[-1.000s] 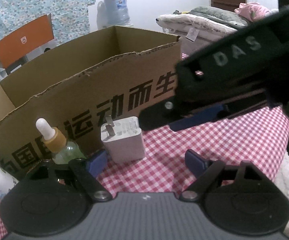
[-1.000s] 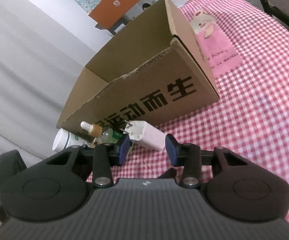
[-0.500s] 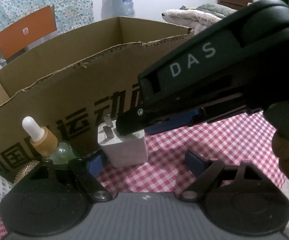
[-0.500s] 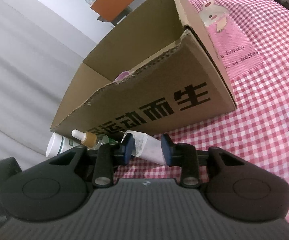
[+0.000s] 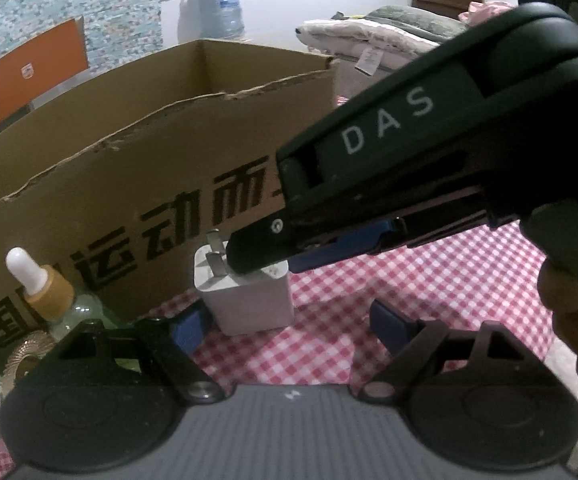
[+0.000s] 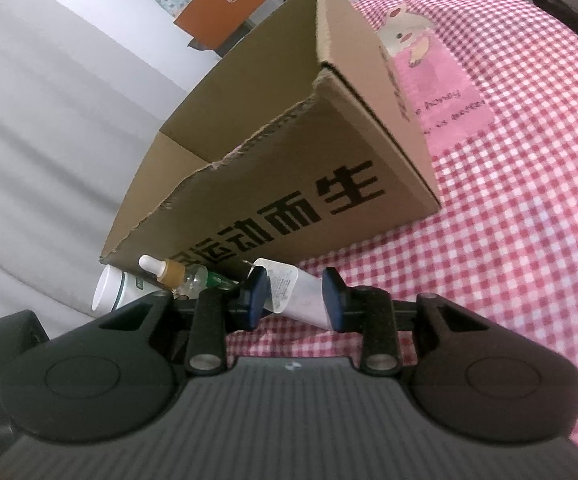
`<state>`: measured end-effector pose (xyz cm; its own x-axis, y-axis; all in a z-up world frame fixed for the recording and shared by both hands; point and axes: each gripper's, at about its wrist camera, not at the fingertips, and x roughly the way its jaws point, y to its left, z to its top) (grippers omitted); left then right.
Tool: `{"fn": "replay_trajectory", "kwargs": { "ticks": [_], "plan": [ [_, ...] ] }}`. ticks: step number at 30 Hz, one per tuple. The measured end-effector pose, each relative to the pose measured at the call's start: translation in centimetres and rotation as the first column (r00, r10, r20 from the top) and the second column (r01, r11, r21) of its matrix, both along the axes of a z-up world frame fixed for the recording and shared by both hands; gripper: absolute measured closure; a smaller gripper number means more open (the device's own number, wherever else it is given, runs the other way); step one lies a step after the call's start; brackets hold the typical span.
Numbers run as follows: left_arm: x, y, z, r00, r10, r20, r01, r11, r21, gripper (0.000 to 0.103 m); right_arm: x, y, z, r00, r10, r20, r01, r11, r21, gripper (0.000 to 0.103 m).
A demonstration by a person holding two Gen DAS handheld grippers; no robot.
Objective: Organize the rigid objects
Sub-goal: 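Close the right gripper around the white plug charger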
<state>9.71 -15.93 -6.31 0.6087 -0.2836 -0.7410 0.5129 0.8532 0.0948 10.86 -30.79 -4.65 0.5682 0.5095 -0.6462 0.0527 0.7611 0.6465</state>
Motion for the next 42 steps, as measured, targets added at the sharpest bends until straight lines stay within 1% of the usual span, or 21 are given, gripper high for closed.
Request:
{"fn": "replay_trajectory", "kwargs": {
  "ticks": [13,23,29,32,42],
  "plan": [
    [-1.5,-0.9,-0.2,0.999,-0.048,-0.005,0.048,0.999,-0.005,0.017,-2.1,-1.3,0.3,0.999,-0.035,-0.003,0.035,0.999,-0.012,0.072],
    [-1.6,-0.8,-0.3,0.997,-0.072,-0.010,0.072,0.997,-0.020,0.017,-2.9,-1.4,0.6,0.999,-0.049,-0.003,0.049,0.998,-0.026,0.072],
    [-1.7,-0.8,-0.1,0.997,-0.083,0.006,0.083,0.997,-0.010,0.020,-3.2,-1.7,0.6,0.998,-0.057,-0.003,0.057,0.998,-0.025,0.071],
    [-1.8,-0.9,0.0,0.997,-0.079,0.026,0.079,0.997,-0.002,0.020,-3.2,-1.6,0.7,0.998,-0.057,-0.003,0.057,0.998,-0.027,0.071],
    [-0.5,-1.4,-0.2,0.996,-0.077,0.037,0.076,0.997,0.023,0.021,-3.2,-1.5,0.7,0.998,-0.061,-0.007,0.061,0.998,-0.024,0.070]
  ]
}}
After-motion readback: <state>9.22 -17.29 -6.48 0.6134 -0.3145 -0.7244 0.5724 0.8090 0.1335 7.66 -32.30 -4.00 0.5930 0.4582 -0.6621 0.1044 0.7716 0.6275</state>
